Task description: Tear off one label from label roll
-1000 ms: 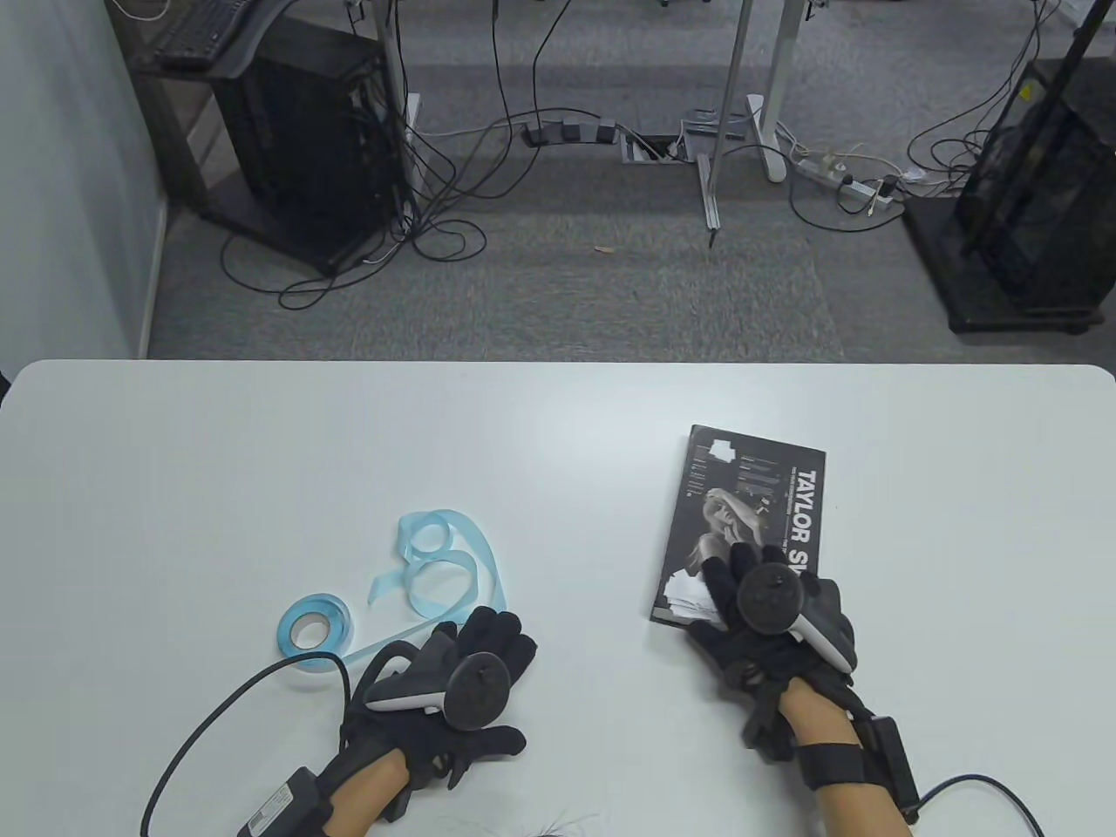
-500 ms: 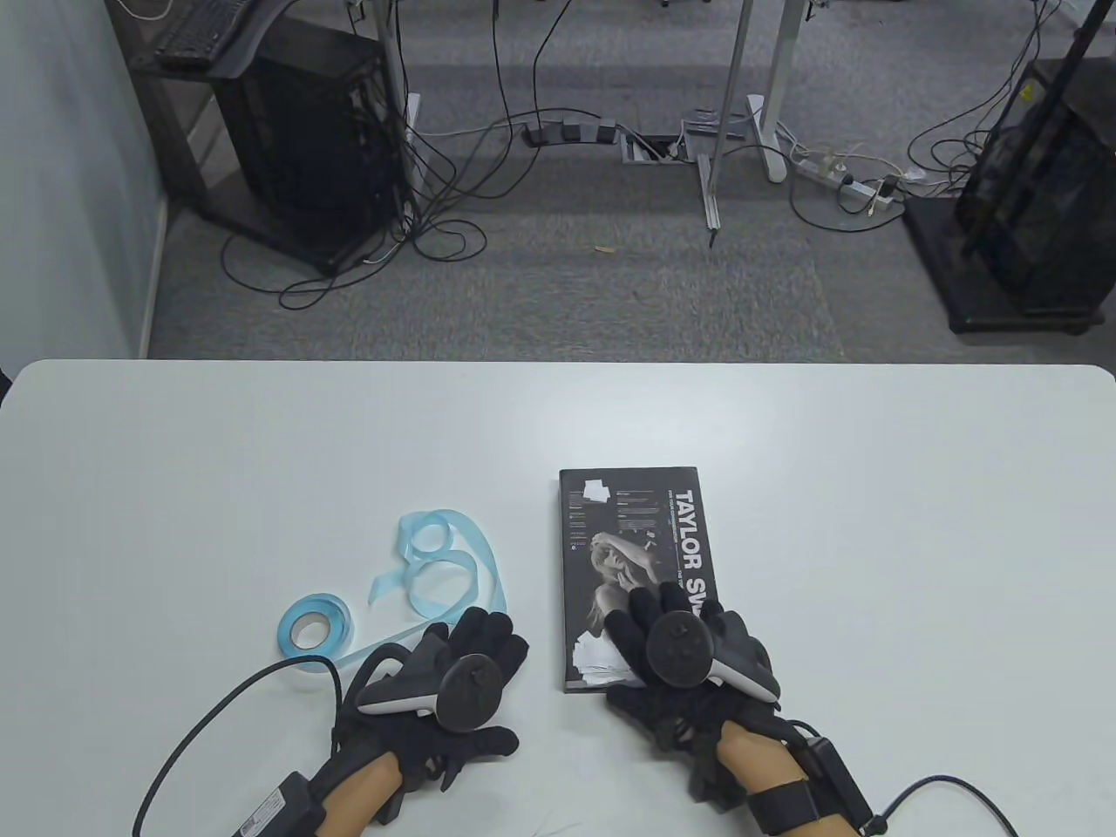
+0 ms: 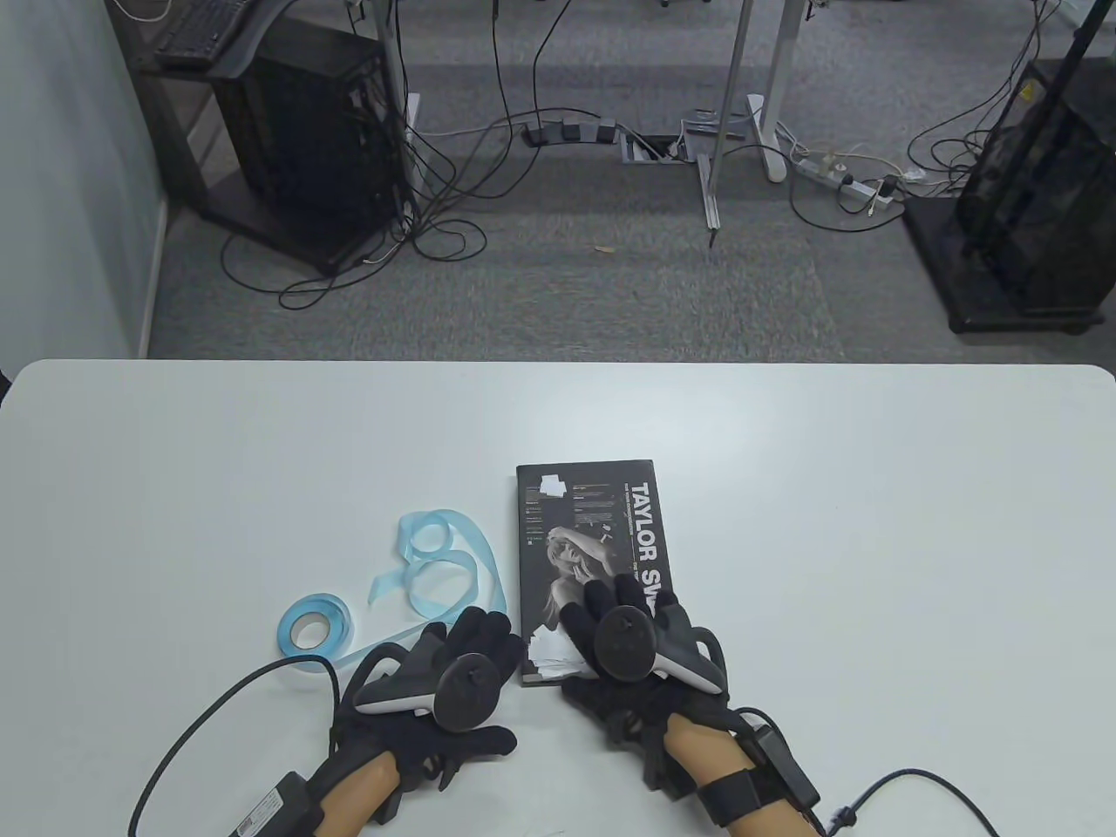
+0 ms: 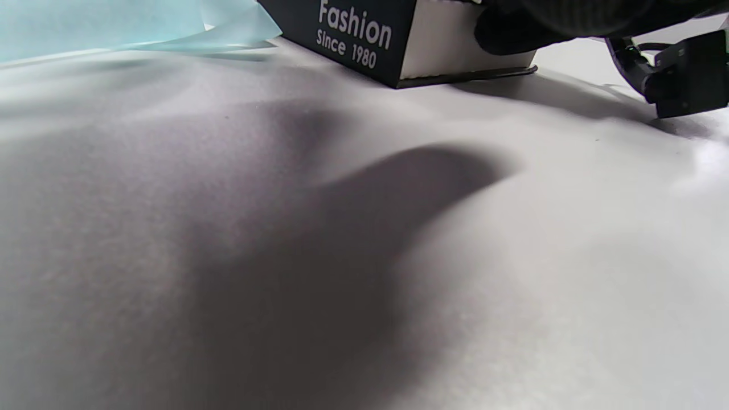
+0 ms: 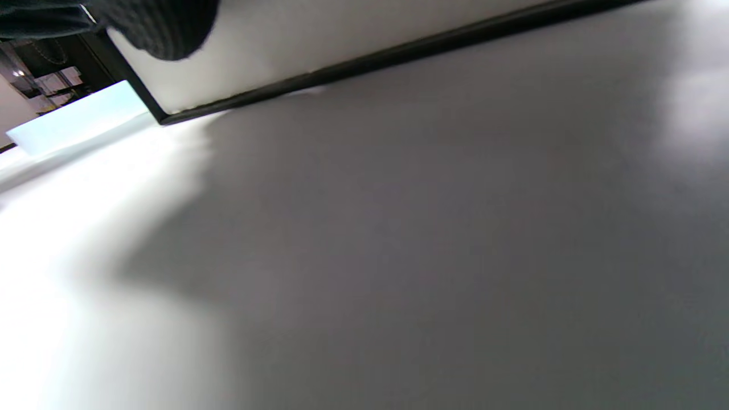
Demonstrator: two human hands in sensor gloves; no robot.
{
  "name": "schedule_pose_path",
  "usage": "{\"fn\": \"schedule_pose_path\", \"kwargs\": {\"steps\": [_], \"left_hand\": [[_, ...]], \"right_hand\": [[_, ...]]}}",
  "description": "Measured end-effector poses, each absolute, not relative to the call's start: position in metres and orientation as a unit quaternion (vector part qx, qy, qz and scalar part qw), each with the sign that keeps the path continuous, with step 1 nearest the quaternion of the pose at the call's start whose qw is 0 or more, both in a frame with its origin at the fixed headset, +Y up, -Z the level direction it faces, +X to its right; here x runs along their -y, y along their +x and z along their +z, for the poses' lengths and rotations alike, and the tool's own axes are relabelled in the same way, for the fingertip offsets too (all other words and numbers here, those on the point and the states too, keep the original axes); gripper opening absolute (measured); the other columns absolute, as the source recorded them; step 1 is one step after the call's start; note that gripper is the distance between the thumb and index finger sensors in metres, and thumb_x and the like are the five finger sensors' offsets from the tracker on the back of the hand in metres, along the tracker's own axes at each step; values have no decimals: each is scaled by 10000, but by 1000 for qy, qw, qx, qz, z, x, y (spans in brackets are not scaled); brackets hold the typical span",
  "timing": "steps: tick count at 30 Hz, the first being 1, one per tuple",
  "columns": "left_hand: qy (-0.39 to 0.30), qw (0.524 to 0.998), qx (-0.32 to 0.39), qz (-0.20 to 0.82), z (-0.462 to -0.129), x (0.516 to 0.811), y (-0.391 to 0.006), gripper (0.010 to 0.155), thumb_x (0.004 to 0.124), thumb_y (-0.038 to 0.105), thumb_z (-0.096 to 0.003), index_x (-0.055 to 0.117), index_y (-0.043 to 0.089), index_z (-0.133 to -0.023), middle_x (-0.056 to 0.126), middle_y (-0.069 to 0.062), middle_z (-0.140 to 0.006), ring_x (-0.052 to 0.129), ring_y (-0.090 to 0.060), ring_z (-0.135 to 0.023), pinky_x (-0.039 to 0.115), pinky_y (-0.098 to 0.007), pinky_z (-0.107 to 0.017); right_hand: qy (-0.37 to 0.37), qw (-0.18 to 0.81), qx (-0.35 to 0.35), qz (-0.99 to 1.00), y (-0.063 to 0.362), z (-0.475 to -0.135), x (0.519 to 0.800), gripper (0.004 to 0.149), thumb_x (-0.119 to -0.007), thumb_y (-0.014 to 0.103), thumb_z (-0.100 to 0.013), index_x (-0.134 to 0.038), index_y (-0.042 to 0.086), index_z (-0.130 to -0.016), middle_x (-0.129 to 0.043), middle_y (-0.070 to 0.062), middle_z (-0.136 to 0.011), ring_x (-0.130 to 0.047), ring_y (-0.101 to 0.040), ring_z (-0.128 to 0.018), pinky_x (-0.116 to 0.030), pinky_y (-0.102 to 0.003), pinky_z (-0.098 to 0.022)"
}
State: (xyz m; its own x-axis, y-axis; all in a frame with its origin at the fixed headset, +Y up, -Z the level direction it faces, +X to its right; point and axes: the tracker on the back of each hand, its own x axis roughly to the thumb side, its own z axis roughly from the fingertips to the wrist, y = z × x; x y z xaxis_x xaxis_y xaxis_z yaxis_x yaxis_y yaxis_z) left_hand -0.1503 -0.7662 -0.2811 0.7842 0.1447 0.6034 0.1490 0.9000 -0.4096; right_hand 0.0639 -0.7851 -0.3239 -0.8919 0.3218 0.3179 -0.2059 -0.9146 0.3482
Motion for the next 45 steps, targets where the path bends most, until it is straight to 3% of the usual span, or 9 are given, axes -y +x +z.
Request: {"fn": "schedule_pose_path", "kwargs": {"steps": [10, 13, 18, 31, 40, 45], "left_hand": [[-226, 922, 314, 2, -282, 766, -159, 937, 583, 659, -450, 21, 195, -1039, -98, -101, -1084, -16, -388, -1046, 154, -665, -696], [-224, 926, 305, 6, -284, 764, -164, 936, 581, 659, -450, 21, 194, -1039, -98, -102, -1083, -16, -390, -1045, 154, -665, -696], [-215, 936, 280, 13, -288, 757, -176, 938, 580, 660, -451, 22, 190, -1041, -94, -106, -1086, -13, -393, -1046, 150, -666, -694], [-153, 978, 132, 58, -301, 723, -266, 927, 586, 652, -461, 73, 175, -1068, -56, -121, -1105, 1, -403, -1047, 158, -667, -693], [-202, 977, 24, 61, -306, 733, -321, 903, 618, 617, -478, 149, 148, -1090, 32, -151, -1132, 139, -426, -1064, 289, -624, -726], [-202, 978, -4, 44, -307, 736, -343, 785, 656, 508, -507, 309, 141, -1108, 106, -139, -1146, 182, -416, -1080, 327, -631, -726]], "right_hand": [[197, 164, -151, 955, 66, -324, 782, 811, -713, 606, -427, -227, 368, -1030, -80, -18, -1123, 2, -368, -1052, 25, -674, -646], [205, 177, -164, 949, 73, -319, 774, 847, -722, 632, -409, -215, 361, -1031, -75, -23, -1123, 22, -366, -1045, 83, -661, -611], [214, 216, -132, 943, 97, -309, 753, 829, -727, 621, -410, -265, 341, -1039, -122, -40, -1129, -18, -377, -1052, 61, -666, -618], [145, 261, -53, 953, 166, -318, 718, 798, -728, 597, -424, -307, 330, -1047, -148, -45, -1137, -21, -378, -1058, 122, -648, -585], [120, 266, -46, 955, 185, -324, 717, 794, -726, 585, -429, -292, 331, -1043, -98, -40, -1122, 37, -358, -1030, 69, -631, -627], [102, 276, -45, 955, 196, -328, 718, 789, -727, 579, -432, -296, 327, -1043, -101, -41, -1122, 38, -362, -1027, 63, -638, -628]]}}
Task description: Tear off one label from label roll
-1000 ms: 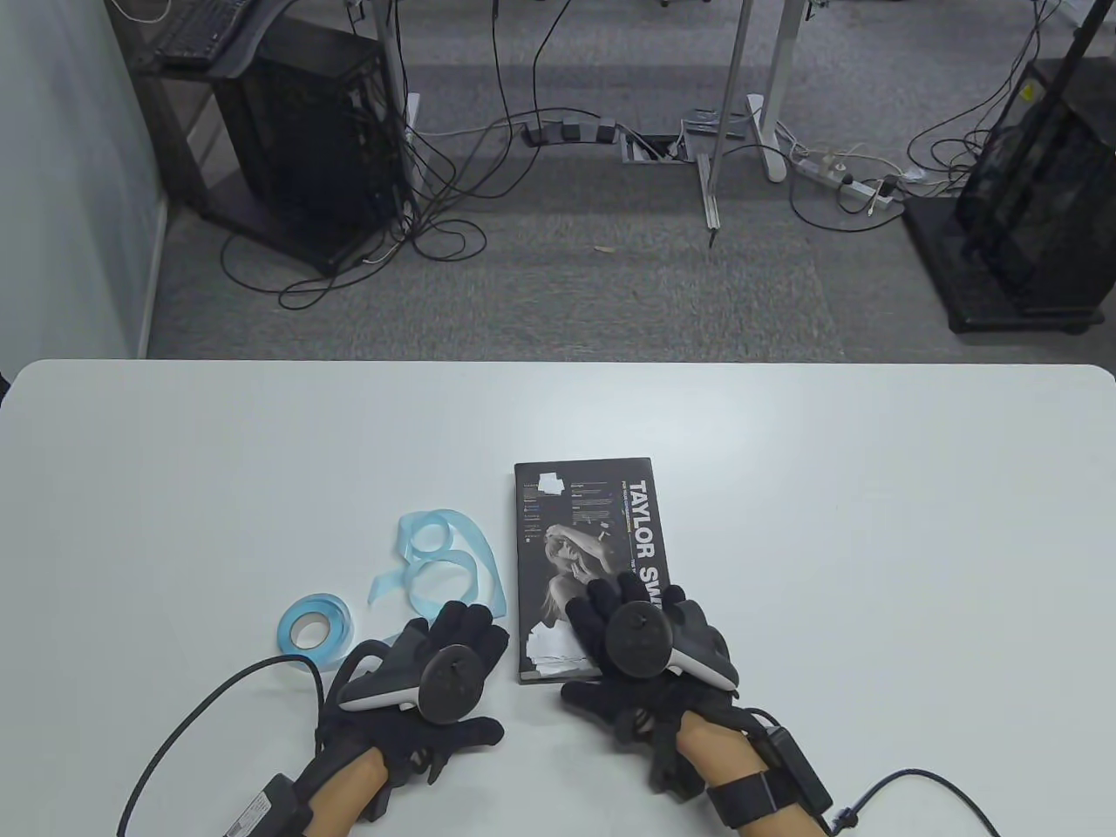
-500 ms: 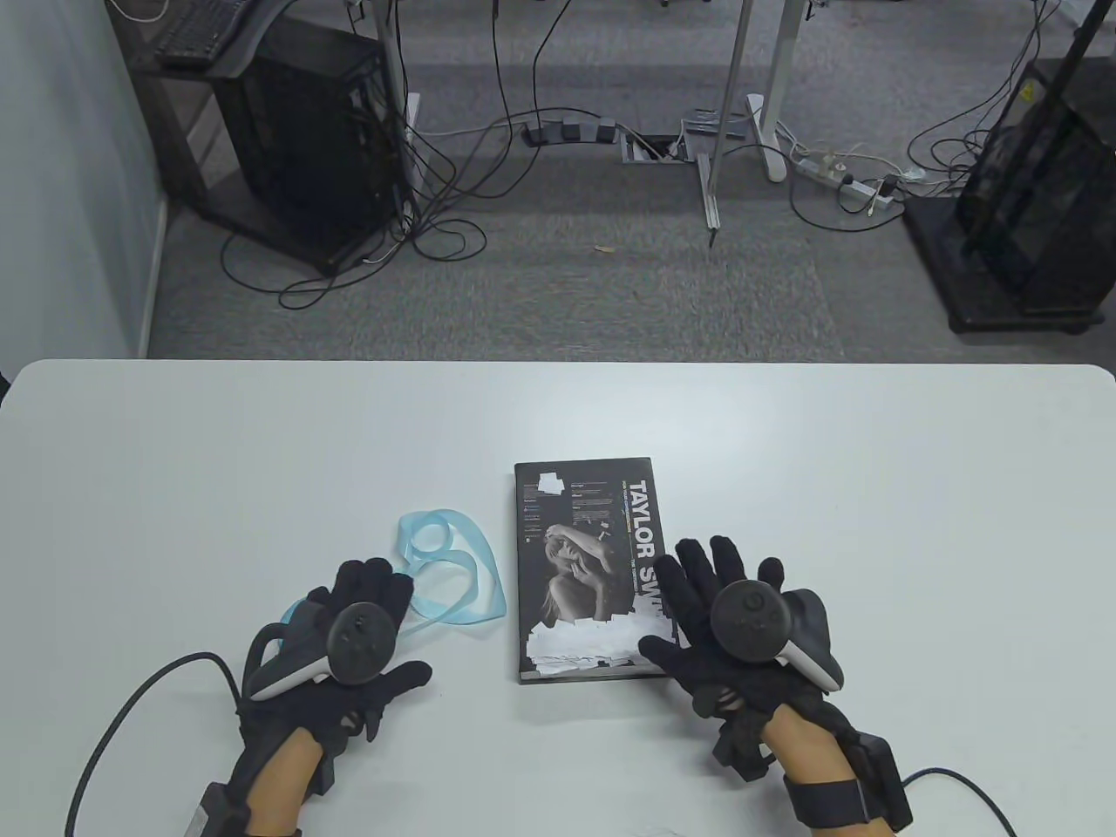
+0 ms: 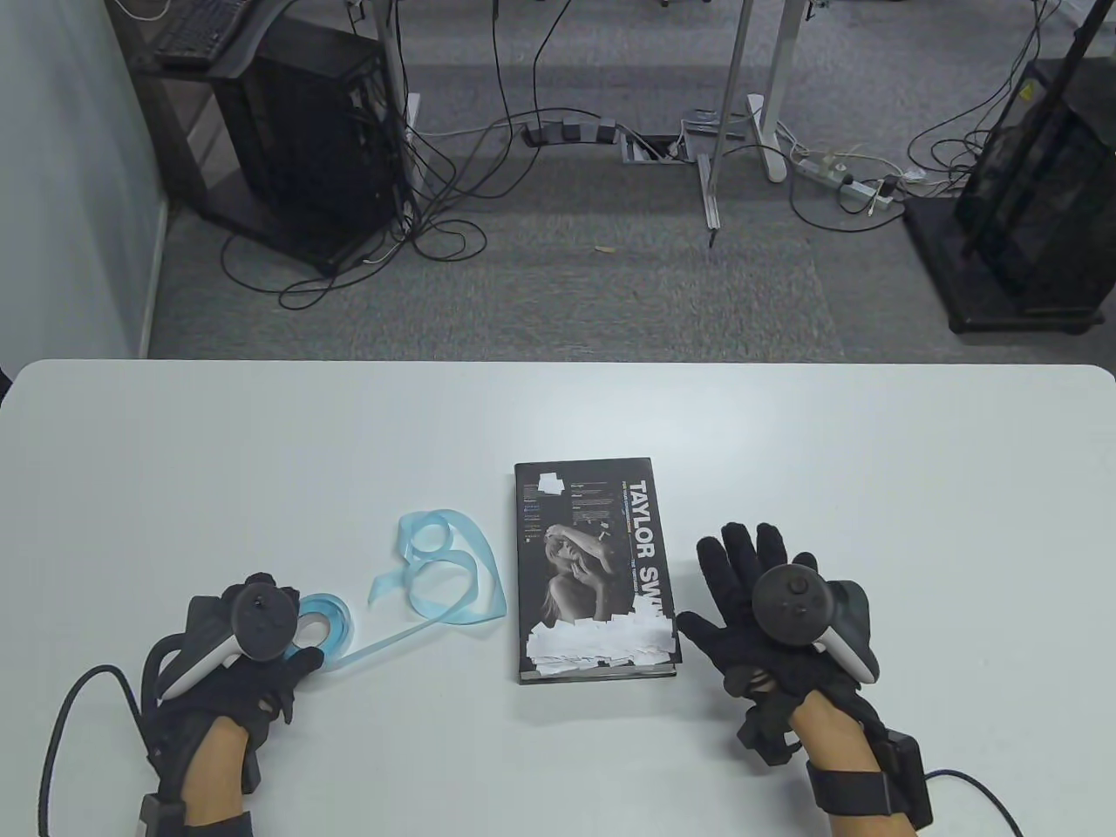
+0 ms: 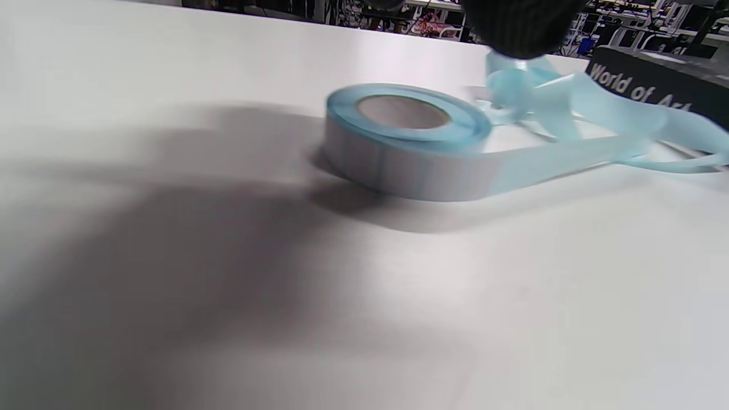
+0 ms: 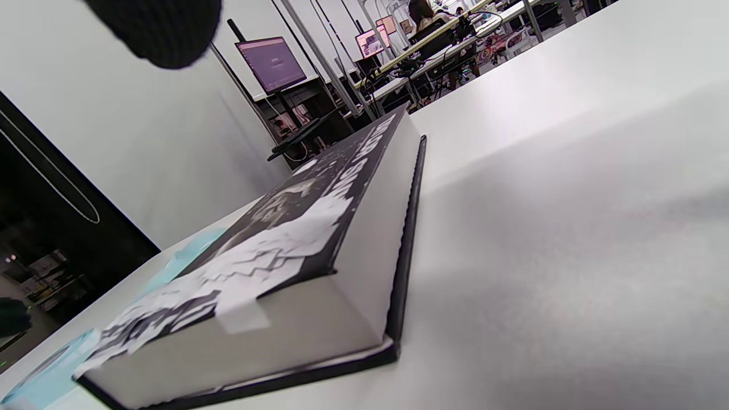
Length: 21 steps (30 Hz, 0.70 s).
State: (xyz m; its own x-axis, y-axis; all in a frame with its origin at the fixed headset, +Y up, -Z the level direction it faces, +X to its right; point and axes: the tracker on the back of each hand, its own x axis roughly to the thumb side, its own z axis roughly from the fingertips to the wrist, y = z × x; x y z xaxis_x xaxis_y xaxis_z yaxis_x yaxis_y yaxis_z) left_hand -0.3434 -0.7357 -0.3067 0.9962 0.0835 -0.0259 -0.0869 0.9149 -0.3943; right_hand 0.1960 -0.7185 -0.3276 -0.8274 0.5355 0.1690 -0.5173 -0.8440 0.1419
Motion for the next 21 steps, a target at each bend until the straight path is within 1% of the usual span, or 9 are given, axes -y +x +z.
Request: {"fn": "schedule_pose_path", "kwargs": {"steps": [4, 7, 9, 10, 11, 12, 19, 21], "left_hand": [[-204, 978, -13, 44, -307, 738, -350, 726, 679, 435, -516, 365, 148, -1104, 107, -130, -1146, 186, -408, -1083, 328, -633, -727], [-213, 976, 3, 41, -308, 741, -345, 678, 711, 377, -511, 431, 176, -1095, 114, -122, -1147, 195, -401, -1086, 335, -632, -728], [-221, 975, 10, 23, -309, 741, -341, 667, 730, 339, -506, 442, 202, -1092, 107, -117, -1146, 190, -397, -1088, 333, -634, -730], [-219, 976, 12, 15, -309, 741, -339, 655, 741, 325, -501, 471, 211, -1086, 113, -104, -1148, 197, -391, -1091, 344, -629, -732], [-222, 975, 18, 7, -310, 741, -336, 648, 753, 304, -496, 486, 225, -1082, 91, -64, -1142, 202, -380, -1093, 371, -603, -742], [-224, 974, 28, 0, -311, 742, -333, 644, 759, 284, -495, 493, 233, -1079, 39, -50, -1134, 205, -370, -1094, 386, -584, -747], [-240, 969, 38, -37, -318, 751, -324, 621, 791, 215, -475, 561, 245, -1051, 16, -47, -1124, 213, -356, -1099, 401, -588, -748], [-242, 969, 39, -45, -320, 755, -323, 649, 800, 208, -473, 529, 257, -1061, 15, -51, -1123, 244, -354, -1101, 438, -572, -747]], "right_hand": [[99, 271, -40, 957, 197, -328, 718, 788, -728, 575, -433, -295, 329, -1043, -90, -37, -1120, 64, -354, -1019, 75, -637, -623], [100, 267, -38, 958, 196, -328, 718, 786, -727, 574, -433, -296, 330, -1043, -90, -37, -1120, 65, -354, -1019, 75, -639, -623], [100, 261, -40, 959, 195, -328, 720, 785, -726, 573, -434, -297, 328, -1043, -93, -39, -1121, 62, -356, -1020, 73, -640, -623], [100, 260, -41, 960, 195, -328, 720, 784, -727, 572, -434, -297, 328, -1043, -95, -38, -1121, 61, -356, -1020, 73, -640, -623], [100, 259, -42, 960, 194, -328, 721, 782, -727, 570, -435, -298, 329, -1043, -93, -38, -1121, 63, -355, -1020, 74, -640, -623], [100, 258, -43, 960, 194, -329, 722, 781, -727, 569, -436, -299, 328, -1043, -94, -38, -1121, 62, -355, -1019, 75, -640, -623], [101, 256, -49, 960, 192, -330, 724, 772, -727, 559, -440, -306, 327, -1043, -98, -39, -1121, 60, -356, -1020, 75, -639, -622], [100, 256, -51, 960, 192, -330, 725, 771, -727, 559, -440, -307, 325, -1043, -99, -37, -1121, 58, -356, -1020, 75, -639, -622]]}}
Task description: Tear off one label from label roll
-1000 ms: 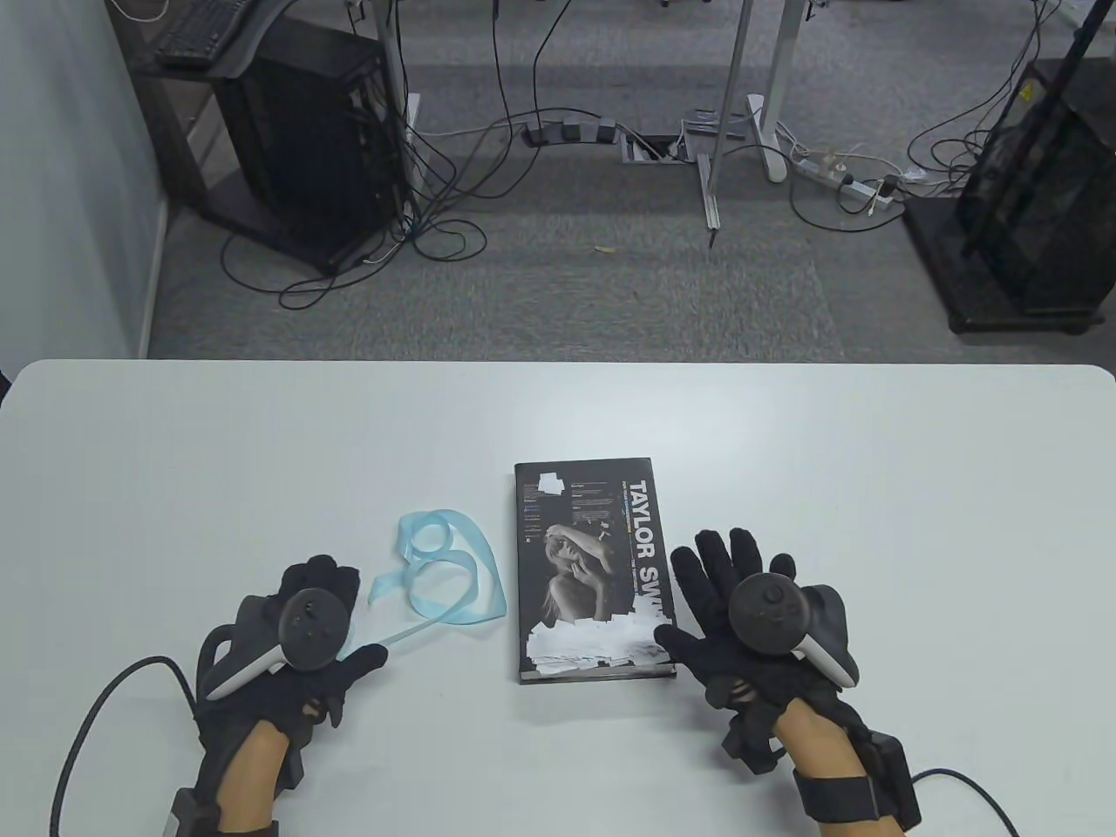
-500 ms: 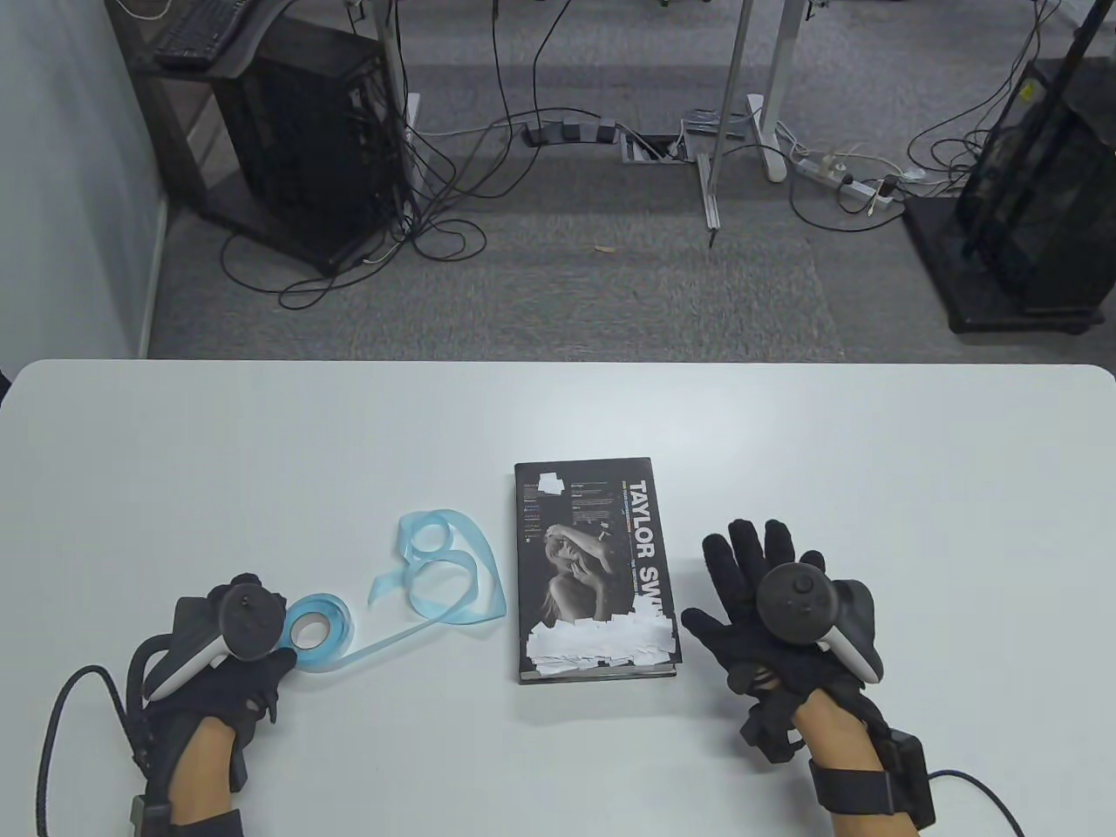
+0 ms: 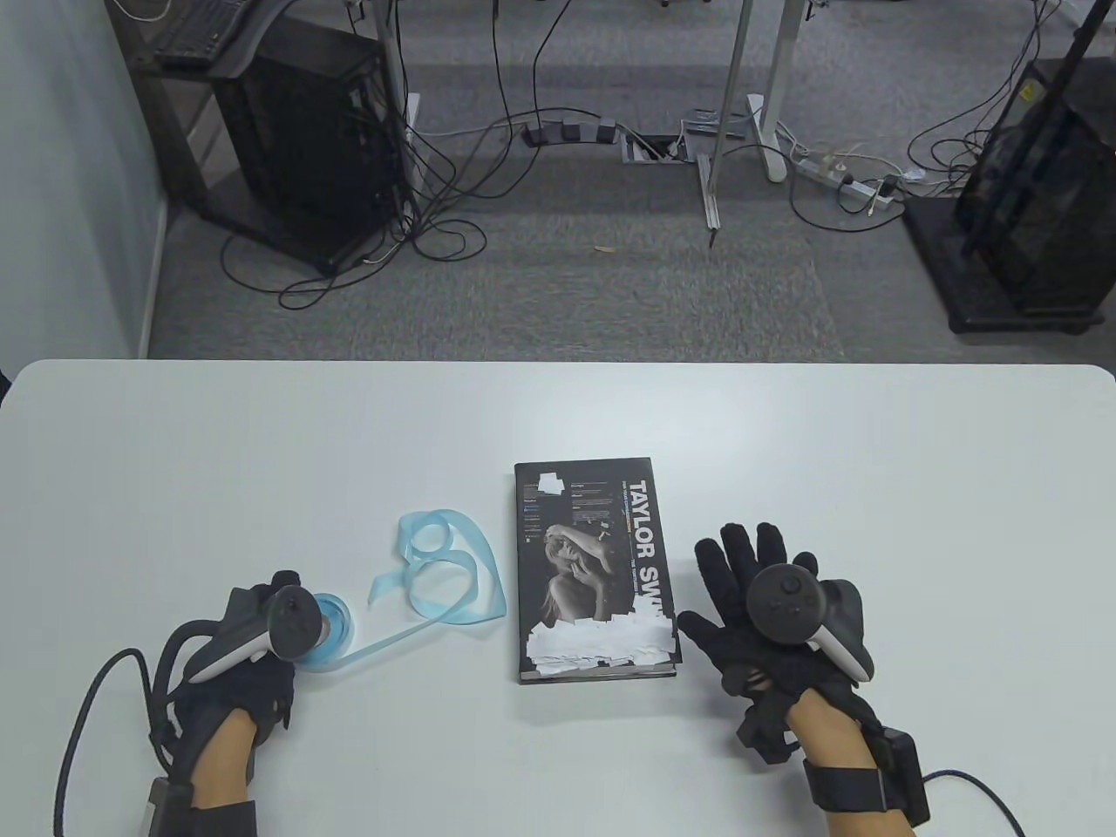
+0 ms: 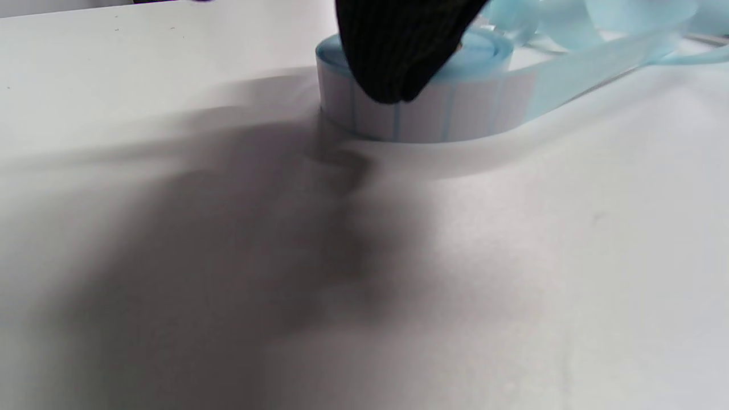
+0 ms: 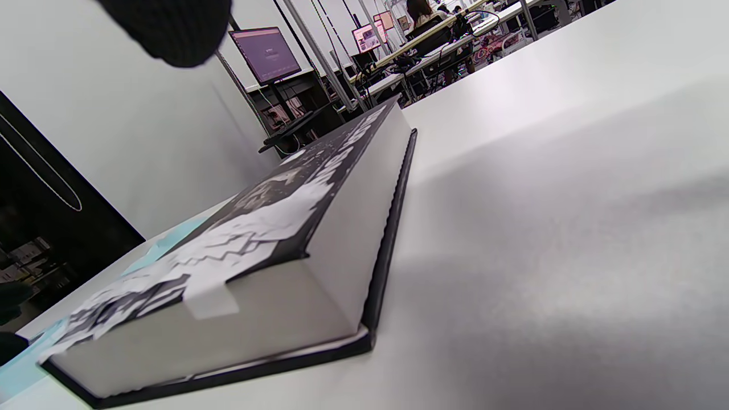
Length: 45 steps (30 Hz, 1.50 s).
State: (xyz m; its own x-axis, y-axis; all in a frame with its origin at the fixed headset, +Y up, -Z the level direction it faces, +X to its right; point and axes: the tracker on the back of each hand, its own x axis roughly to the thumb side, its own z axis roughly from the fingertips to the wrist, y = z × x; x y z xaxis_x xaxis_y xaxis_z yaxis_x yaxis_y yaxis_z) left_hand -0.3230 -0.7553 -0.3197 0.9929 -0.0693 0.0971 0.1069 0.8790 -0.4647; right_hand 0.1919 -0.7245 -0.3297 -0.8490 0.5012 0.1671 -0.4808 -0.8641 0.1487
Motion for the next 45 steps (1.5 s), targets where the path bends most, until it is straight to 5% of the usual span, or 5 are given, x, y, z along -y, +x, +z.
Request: {"fn": "schedule_pose_path", "kwargs": {"steps": [10, 22, 36, 45], "left_hand": [[-218, 975, 47, -26, -328, 770, -330, 540, 809, 228, -465, 626, 216, -973, 221, -75, -1155, 620, -270, -1039, 673, -444, -682], [-196, 977, 60, 50, -329, 768, -330, 584, 803, 481, -458, 674, 150, -922, 344, -130, -1143, 668, -319, -979, 666, -458, -695], [-146, 969, 125, 156, -324, 745, -303, 593, 791, 540, -444, 749, 120, -861, 430, -139, -1129, 793, -354, -866, 721, -498, -623], [-75, 934, 237, 258, -301, 708, -255, 605, 768, 564, -433, 759, 113, -836, 471, -139, -1118, 799, -351, -860, 722, -507, -607]], "right_hand": [[97, 256, -59, 960, 191, -329, 724, 766, -727, 554, -441, -311, 324, -1042, -103, -40, -1121, 51, -357, -1023, 72, -640, -623], [99, 250, -63, 961, 189, -330, 724, 758, -728, 549, -442, -329, 317, -1044, -108, -40, -1121, 42, -358, -1026, 70, -640, -624], [115, 251, -61, 959, 183, -329, 724, 756, -726, 550, -443, -335, 313, -1045, -114, -41, -1121, 30, -362, -1028, 57, -643, -629], [190, 247, 41, 949, 135, -299, 701, 727, -754, 563, -437, -479, 254, -1035, -359, -90, -1126, -322, -435, -1060, -240, -681, -705]]}}
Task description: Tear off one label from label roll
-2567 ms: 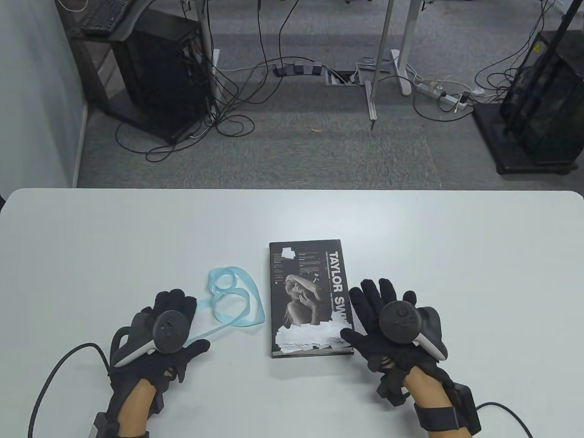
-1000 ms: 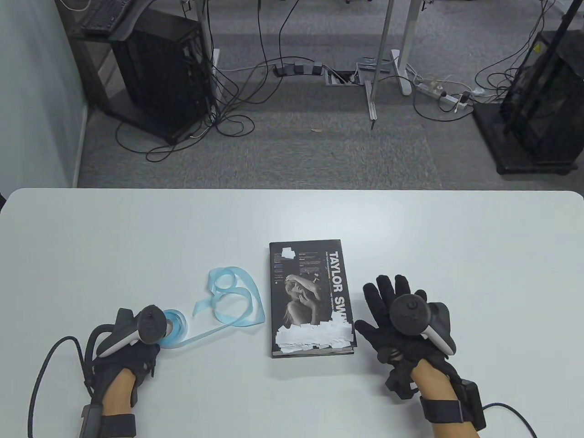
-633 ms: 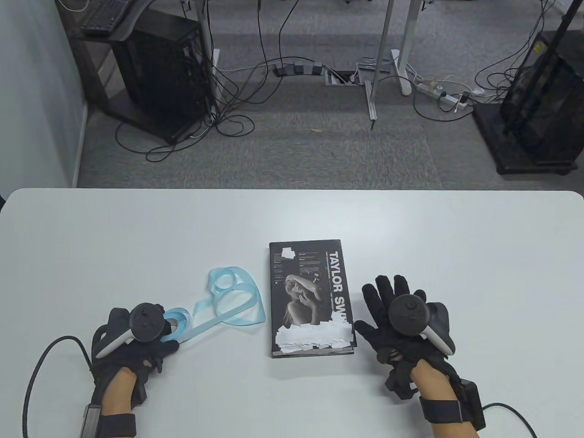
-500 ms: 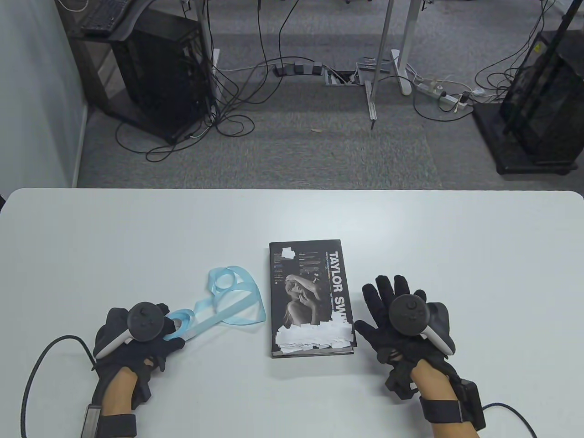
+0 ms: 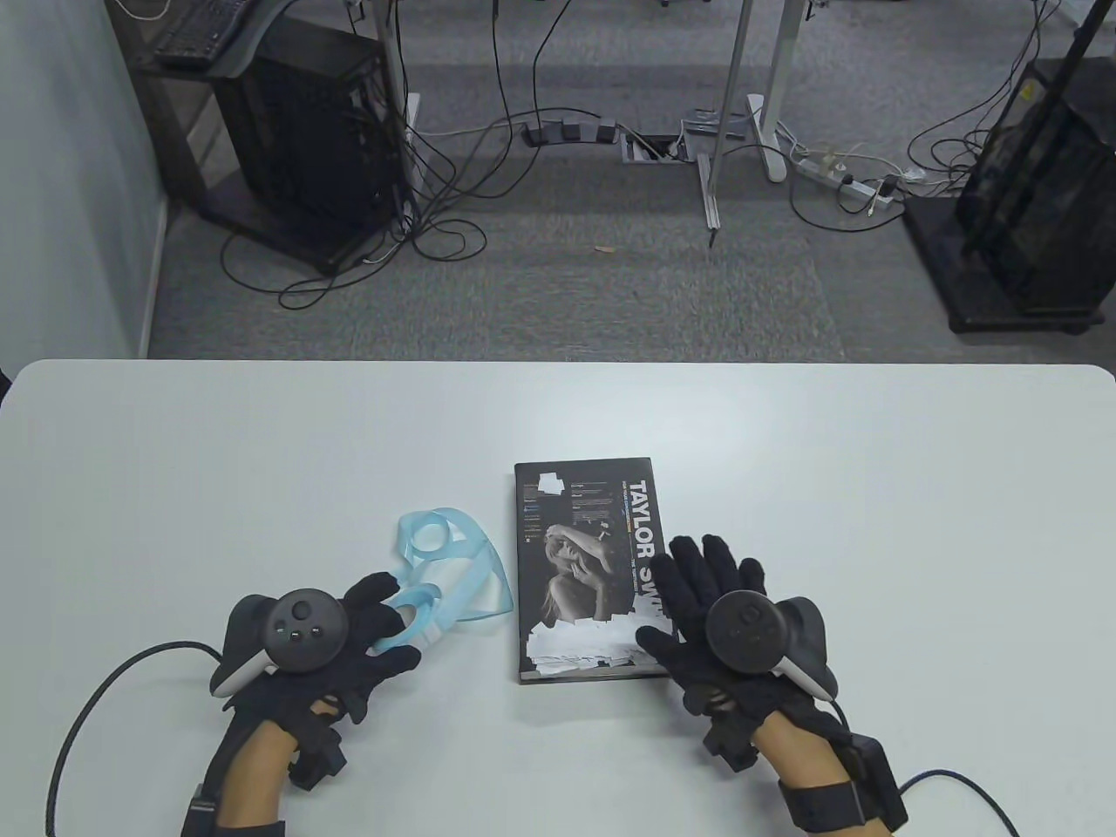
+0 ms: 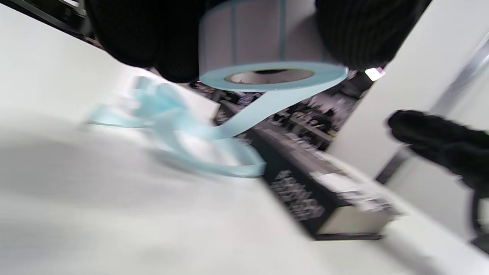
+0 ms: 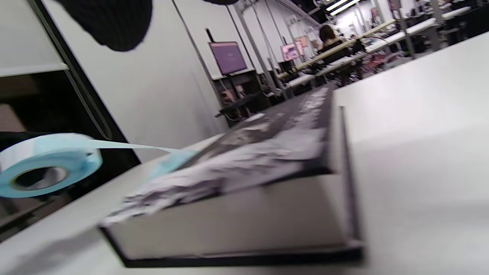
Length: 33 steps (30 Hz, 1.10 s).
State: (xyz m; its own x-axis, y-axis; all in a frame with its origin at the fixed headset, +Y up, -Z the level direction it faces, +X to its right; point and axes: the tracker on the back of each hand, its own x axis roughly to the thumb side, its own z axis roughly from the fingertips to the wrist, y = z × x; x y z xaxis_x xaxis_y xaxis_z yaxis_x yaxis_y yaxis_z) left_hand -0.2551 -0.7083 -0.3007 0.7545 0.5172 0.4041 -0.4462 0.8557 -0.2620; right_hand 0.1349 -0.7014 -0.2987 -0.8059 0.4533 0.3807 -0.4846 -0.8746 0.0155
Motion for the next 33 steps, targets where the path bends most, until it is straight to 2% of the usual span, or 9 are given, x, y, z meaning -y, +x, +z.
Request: {"fn": "schedule_pose_path", "kwargs": {"steps": [4, 7, 11, 16, 20, 24, 29, 33], "left_hand": [[-81, 900, 285, 319, -292, 702, -235, 623, 747, 575, -416, 771, 99, -816, 492, -149, -1110, 813, -355, -842, 726, -516, -595], [-82, 879, 316, 347, -288, 700, -221, 629, 740, 581, -412, 776, 95, -809, 504, -151, -1105, 821, -358, -829, 729, -516, -585], [-78, 871, 334, 351, -281, 697, -210, 632, 743, 579, -409, 780, 88, -806, 511, -152, -1103, 820, -364, -825, 723, -523, -583], [-73, 874, 342, 338, -276, 695, -206, 632, 741, 582, -411, 781, 91, -807, 520, -150, -1102, 821, -363, -826, 724, -521, -583], [-77, 871, 348, 339, -274, 696, -201, 633, 743, 576, -414, 780, 82, -808, 526, -152, -1100, 823, -372, -822, 723, -527, -581], [-79, 871, 351, 333, -273, 698, -196, 625, 726, 565, -420, 773, 79, -810, 531, -147, -1097, 823, -379, -821, 722, -532, -580], [-83, 863, 363, 340, -272, 698, -190, 630, 739, 564, -411, 775, 75, -806, 531, -146, -1098, 814, -390, -814, 710, -541, -581], [-84, 866, 363, 333, -272, 699, -188, 631, 744, 565, -407, 778, 76, -804, 537, -144, -1096, 815, -390, -812, 712, -541, -579]], "right_hand": [[247, 288, 93, 921, 101, -272, 695, 703, -786, 560, -423, -596, 207, -1000, -523, -137, -1083, -541, -448, -1009, -435, -646, -704], [274, 341, 122, 891, 76, -251, 693, 682, -825, 560, -398, -713, 160, -939, -688, -182, -1000, -752, -461, -902, -616, -619, -643], [279, 386, 148, 867, 56, -235, 690, 622, -881, 521, -378, -820, 127, -856, -839, -200, -887, -902, -449, -779, -717, -603, -571], [282, 369, 194, 864, 41, -225, 687, 582, -925, 482, -359, -863, 120, -810, -899, -193, -831, -958, -431, -725, -753, -590, -545], [280, 360, 201, 867, 35, -224, 690, 558, -938, 467, -350, -885, 116, -780, -931, -182, -796, -989, -412, -691, -774, -575, -531], [268, 372, 225, 860, 37, -223, 690, 542, -956, 460, -330, -914, 105, -737, -968, -181, -744, -1020, -398, -644, -795, -565, -508], [268, 377, 254, 849, 41, -222, 688, 456, -988, 395, -323, -952, 103, -672, -1011, -172, -680, -1055, -389, -582, -818, -557, -484], [281, 367, 261, 847, 41, -221, 689, 438, -996, 374, -325, -960, 96, -662, -1015, -178, -672, -1059, -393, -579, -821, -559, -484]]}}
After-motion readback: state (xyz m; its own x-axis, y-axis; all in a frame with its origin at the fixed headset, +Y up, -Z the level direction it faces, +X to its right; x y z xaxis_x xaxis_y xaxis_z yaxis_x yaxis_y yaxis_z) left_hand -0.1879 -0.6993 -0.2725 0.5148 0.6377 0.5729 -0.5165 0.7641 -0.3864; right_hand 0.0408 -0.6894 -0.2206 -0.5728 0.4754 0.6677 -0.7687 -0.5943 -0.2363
